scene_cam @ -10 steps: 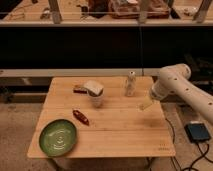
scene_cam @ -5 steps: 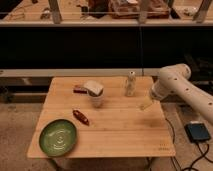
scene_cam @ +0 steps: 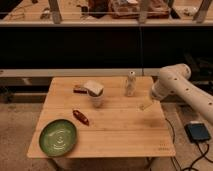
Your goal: Knock the bottle over
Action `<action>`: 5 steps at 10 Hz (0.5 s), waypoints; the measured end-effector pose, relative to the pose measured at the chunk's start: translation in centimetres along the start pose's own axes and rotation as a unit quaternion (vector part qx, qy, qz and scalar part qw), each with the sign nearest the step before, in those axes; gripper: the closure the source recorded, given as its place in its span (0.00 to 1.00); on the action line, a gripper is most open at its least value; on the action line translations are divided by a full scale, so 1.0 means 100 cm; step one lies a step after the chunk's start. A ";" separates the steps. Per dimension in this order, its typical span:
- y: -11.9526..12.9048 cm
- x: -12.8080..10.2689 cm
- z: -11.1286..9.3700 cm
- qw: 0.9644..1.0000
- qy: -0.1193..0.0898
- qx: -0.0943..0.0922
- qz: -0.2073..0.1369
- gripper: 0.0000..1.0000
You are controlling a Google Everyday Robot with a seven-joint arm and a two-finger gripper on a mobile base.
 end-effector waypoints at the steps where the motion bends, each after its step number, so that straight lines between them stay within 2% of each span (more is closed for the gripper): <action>1: -0.001 0.000 0.000 1.000 0.000 0.000 0.000 0.23; 3: -0.011 -0.012 -0.006 1.000 0.008 0.010 -0.009 0.42; 5: -0.033 -0.043 -0.010 0.999 0.016 0.023 -0.023 0.63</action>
